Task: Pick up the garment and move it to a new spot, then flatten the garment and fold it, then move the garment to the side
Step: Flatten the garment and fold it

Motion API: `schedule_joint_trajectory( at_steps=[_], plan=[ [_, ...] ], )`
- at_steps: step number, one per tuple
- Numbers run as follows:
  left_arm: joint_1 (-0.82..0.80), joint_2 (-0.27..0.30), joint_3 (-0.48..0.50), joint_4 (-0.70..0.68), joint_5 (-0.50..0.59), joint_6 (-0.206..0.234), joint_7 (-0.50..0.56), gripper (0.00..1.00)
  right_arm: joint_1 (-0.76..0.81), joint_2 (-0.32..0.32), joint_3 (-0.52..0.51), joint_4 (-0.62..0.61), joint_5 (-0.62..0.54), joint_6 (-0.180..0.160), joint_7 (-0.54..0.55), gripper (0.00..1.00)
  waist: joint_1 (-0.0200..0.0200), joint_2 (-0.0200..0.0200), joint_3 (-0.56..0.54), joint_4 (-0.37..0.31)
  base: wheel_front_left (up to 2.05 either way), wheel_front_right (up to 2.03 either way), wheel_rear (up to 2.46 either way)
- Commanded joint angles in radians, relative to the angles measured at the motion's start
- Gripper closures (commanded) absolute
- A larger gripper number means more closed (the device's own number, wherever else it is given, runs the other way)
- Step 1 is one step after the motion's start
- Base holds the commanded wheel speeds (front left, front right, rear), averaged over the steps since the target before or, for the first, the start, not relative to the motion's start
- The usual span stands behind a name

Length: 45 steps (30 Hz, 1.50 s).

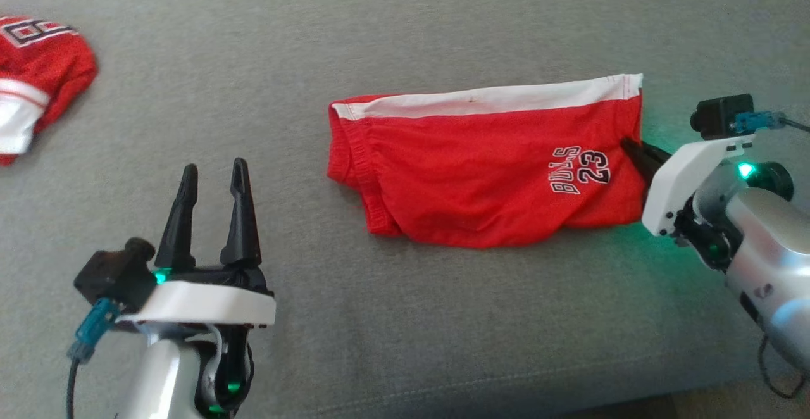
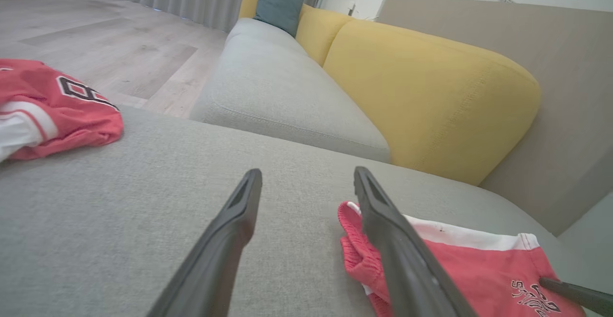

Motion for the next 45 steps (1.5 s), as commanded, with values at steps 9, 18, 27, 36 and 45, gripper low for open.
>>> schedule_joint_trajectory(
  at_steps=[9, 18, 27, 36, 45],
  plan=[
    [-0.028, 0.023, 0.020, -0.022, 0.007, -0.002, -0.002, 0.00, 0.015, 0.022, -0.028, -0.006, 0.005, -0.001, -0.054, 1.00, 0.0000, -0.0001, -0.019, -0.011, 0.00, 0.00, 0.00],
    [-0.008, 0.015, 0.014, -0.008, -0.007, 0.001, -0.004, 0.00, 0.016, 0.046, -0.013, -0.182, 0.028, -0.001, -0.040, 1.00, 0.0000, -0.0001, -0.074, 0.057, 0.00, 0.00, 0.00],
    [0.007, 0.005, 0.001, -0.006, -0.013, -0.001, -0.005, 0.00, 0.025, 0.112, -0.010, -0.295, 0.039, -0.001, -0.008, 1.00, 0.0000, -0.0001, -0.101, 0.125, 0.00, 0.00, 0.00],
    [0.008, -0.002, -0.012, -0.004, -0.015, -0.002, -0.006, 0.00, 0.036, 0.221, -0.013, -0.261, 0.038, -0.001, 0.017, 1.00, 0.0000, -0.0001, -0.095, 0.180, 0.00, 0.00, 0.00],
    [-0.002, -0.006, -0.019, 0.004, -0.014, -0.002, -0.006, 0.00, 0.021, 0.301, -0.004, -0.202, 0.045, -0.001, 0.003, 0.00, 0.0000, -0.0001, -0.088, 0.177, 0.00, 0.00, 0.00]
  ],
)
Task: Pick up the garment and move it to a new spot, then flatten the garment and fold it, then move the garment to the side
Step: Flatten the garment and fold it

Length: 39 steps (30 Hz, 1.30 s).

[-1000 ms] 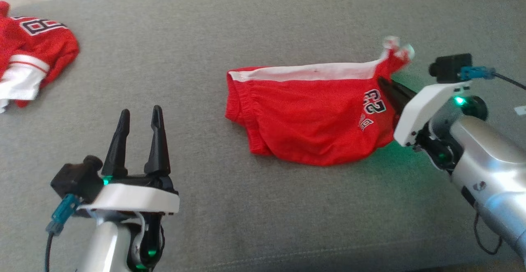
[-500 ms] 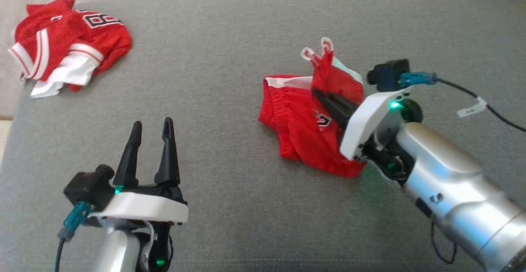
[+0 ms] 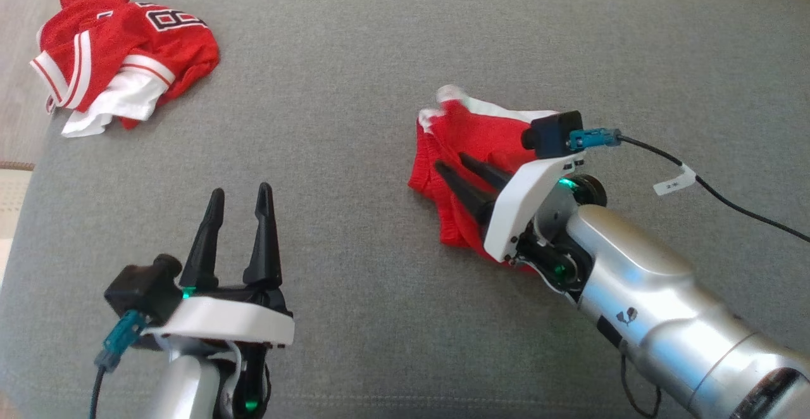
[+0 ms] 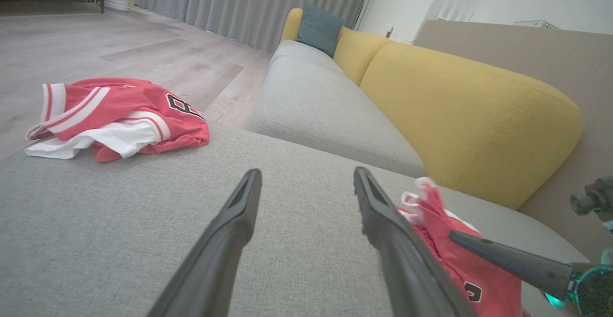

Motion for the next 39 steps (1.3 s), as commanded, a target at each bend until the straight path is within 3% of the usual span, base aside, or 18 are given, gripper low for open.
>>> schedule_joint_trajectory(
  at_steps=[1, 8, 14, 23, 24, 26, 27, 28, 39],
  plan=[
    [-0.034, 0.002, 0.024, -0.031, -0.004, -0.002, -0.006, 0.00, -0.021, 0.013, 0.000, -0.037, 0.004, -0.001, -0.022, 0.00, 0.0000, 0.0000, 0.000, -0.005, 0.00, 0.00, 0.00],
    [-0.031, 0.001, 0.028, -0.033, -0.001, -0.002, -0.006, 0.00, -0.026, -0.019, 0.000, -0.133, 0.014, -0.001, -0.078, 0.00, 0.0000, 0.0000, -0.004, -0.040, 0.00, 0.00, 0.00],
    [-0.028, 0.001, 0.028, -0.034, 0.001, -0.002, -0.006, 0.00, -0.028, -0.074, -0.061, -0.205, 0.012, -0.001, -0.159, 0.00, 0.0000, 0.0000, -0.012, -0.066, 0.00, 0.00, 0.00],
    [-0.029, 0.000, 0.022, -0.038, 0.004, -0.004, -0.006, 0.00, 0.003, -0.153, -0.145, -0.120, -0.078, -0.001, -0.234, 0.00, 0.0000, 0.0000, -0.008, -0.073, 0.00, 0.00, 0.00],
    [-0.030, 0.001, 0.022, -0.039, 0.004, -0.005, -0.006, 0.00, 0.011, -0.154, -0.149, -0.103, -0.090, -0.001, -0.238, 0.18, 0.0000, 0.0000, -0.006, -0.071, 0.00, 0.00, 0.00],
    [-0.032, 0.003, 0.022, -0.042, 0.004, -0.006, -0.006, 0.00, 0.026, -0.149, -0.151, -0.073, -0.111, -0.001, -0.241, 0.64, 0.0000, 0.0000, -0.001, -0.068, 0.00, 0.00, 0.00],
    [-0.033, 0.004, 0.023, -0.043, 0.004, -0.006, -0.006, 0.00, 0.033, -0.146, -0.148, -0.057, -0.123, -0.001, -0.240, 0.78, 0.0000, 0.0000, 0.001, -0.065, 0.00, 0.00, 0.00],
    [-0.035, 0.005, 0.024, -0.044, 0.004, -0.006, -0.006, 0.00, 0.039, -0.142, -0.143, -0.042, -0.135, -0.001, -0.238, 0.99, 0.0000, 0.0000, 0.004, -0.061, 0.00, 0.00, 0.00],
    [-0.038, 0.013, 0.022, -0.043, 0.003, -0.003, -0.006, 0.00, 0.085, -0.093, -0.069, 0.079, -0.172, -0.001, -0.218, 1.00, 0.0000, 0.0000, 0.005, -0.014, 0.00, 0.00, 0.00]
  ],
)
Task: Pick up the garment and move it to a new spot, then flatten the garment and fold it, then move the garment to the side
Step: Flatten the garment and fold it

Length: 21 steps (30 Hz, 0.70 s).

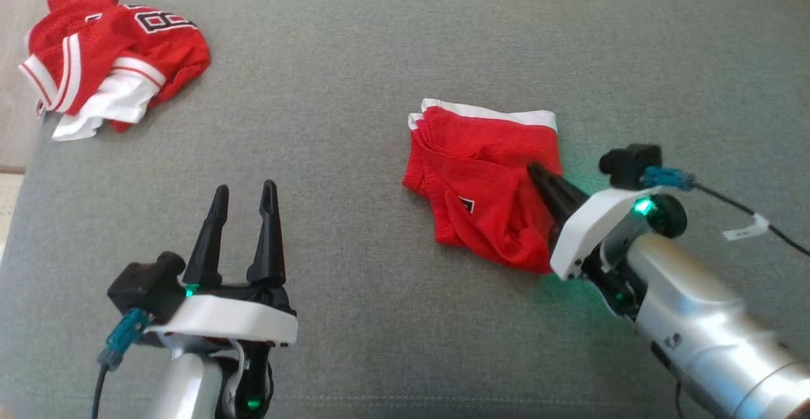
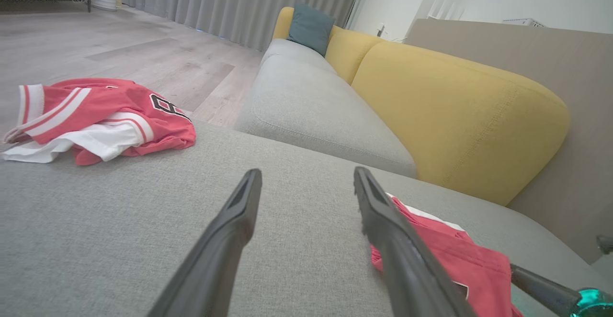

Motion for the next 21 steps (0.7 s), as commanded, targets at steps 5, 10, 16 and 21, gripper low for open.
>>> schedule_joint_trajectory(
  at_steps=[5, 10, 16, 21],
  plan=[
    [-0.036, 0.015, 0.033, -0.040, 0.001, 0.000, -0.006, 0.00, 0.000, 0.033, 0.060, 0.023, -0.015, -0.001, -0.002, 1.00, 0.0000, -0.0001, 0.004, 0.022, 0.00, 0.00, 0.00],
    [-0.034, 0.018, 0.037, -0.043, -0.001, 0.004, -0.006, 0.00, -0.001, 0.050, 0.120, -0.007, 0.000, -0.001, -0.006, 1.00, 0.0000, -0.0001, 0.005, 0.030, 0.00, 0.00, 0.00],
    [-0.037, 0.019, 0.037, -0.045, -0.003, 0.006, -0.006, 0.00, -0.001, 0.067, 0.213, -0.071, 0.018, -0.001, -0.007, 1.00, 0.0000, -0.0001, 0.007, 0.034, 0.00, 0.00, 0.00],
    [-0.038, 0.020, 0.039, -0.045, -0.005, 0.008, -0.006, 0.00, -0.008, 0.084, 0.292, -0.080, 0.013, -0.001, -0.012, 1.00, 0.0000, -0.0001, 0.007, 0.031, 0.00, 0.00, 0.00]
  ],
)
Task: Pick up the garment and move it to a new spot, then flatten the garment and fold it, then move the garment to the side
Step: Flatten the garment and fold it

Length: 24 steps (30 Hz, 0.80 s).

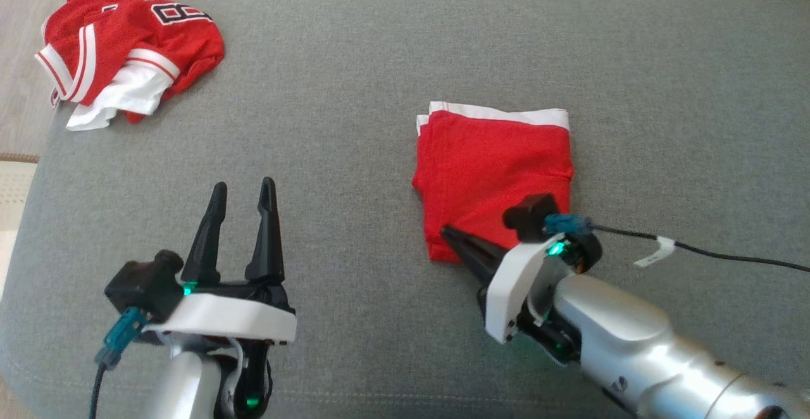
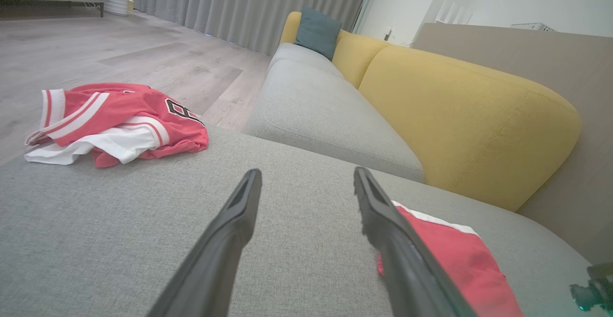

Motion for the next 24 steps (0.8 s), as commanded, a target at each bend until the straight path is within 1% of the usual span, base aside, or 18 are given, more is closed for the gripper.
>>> schedule_joint_trajectory(
  at_steps=[1, 6, 10, 13, 14, 15, 17, 18, 19, 24],
  plan=[
    [-0.036, 0.016, 0.038, -0.036, -0.005, 0.006, -0.006, 0.00, -0.008, 0.023, 0.017, -0.024, -0.002, -0.001, -0.014, 1.00, 0.0000, 0.0000, 0.000, -0.001, 0.00, 0.00, 0.00],
    [-0.036, 0.017, 0.038, -0.035, -0.005, 0.007, -0.006, 0.00, -0.012, 0.046, 0.047, -0.029, 0.002, -0.001, -0.018, 1.00, 0.0000, 0.0000, 0.000, -0.004, 0.00, 0.00, 0.00],
    [-0.034, 0.018, 0.040, -0.034, -0.006, 0.009, -0.006, 0.00, -0.034, 0.044, 0.054, -0.038, 0.008, -0.001, -0.065, 1.00, 0.0000, 0.0000, -0.006, -0.009, 0.00, 0.00, 0.00],
    [-0.029, 0.020, 0.046, -0.035, -0.006, 0.012, -0.006, 0.00, -0.050, 0.034, 0.032, -0.051, 0.012, -0.001, -0.105, 1.00, 0.0000, 0.0000, -0.016, -0.018, 0.00, 0.00, 0.00],
    [-0.027, 0.021, 0.048, -0.036, -0.006, 0.013, -0.006, 0.00, -0.054, 0.030, 0.016, -0.056, 0.012, -0.001, -0.115, 0.92, 0.0000, 0.0000, -0.019, -0.022, 0.00, 0.00, 0.00],
    [-0.025, 0.021, 0.050, -0.036, -0.006, 0.014, -0.006, 0.00, -0.056, 0.025, -0.001, -0.061, 0.010, -0.001, -0.122, 0.78, 0.0000, 0.0000, -0.023, -0.027, 0.00, 0.00, 0.00],
    [-0.021, 0.022, 0.053, -0.036, -0.006, 0.017, -0.006, 0.00, -0.057, 0.014, -0.046, -0.069, -0.004, -0.001, -0.130, 0.44, 0.0000, 0.0000, -0.030, -0.038, 0.00, 0.00, 0.00],
    [-0.020, 0.022, 0.055, -0.036, -0.006, 0.018, -0.006, 0.00, -0.054, 0.009, -0.073, -0.074, -0.012, -0.001, -0.132, 0.19, 0.0000, 0.0000, -0.034, -0.043, 0.00, 0.00, 0.00],
    [-0.019, 0.021, 0.057, -0.035, -0.006, 0.019, -0.006, 0.00, -0.051, 0.005, -0.113, -0.085, -0.026, -0.001, -0.133, 0.00, 0.0000, 0.0000, -0.037, -0.049, 0.00, 0.00, 0.00],
    [-0.013, 0.021, 0.066, -0.026, 0.006, 0.022, -0.006, 0.00, 0.025, -0.012, -0.366, -0.161, -0.166, -0.001, -0.134, 0.00, 0.0000, 0.0000, -0.058, -0.082, 0.00, 0.00, 0.00]
  ],
)
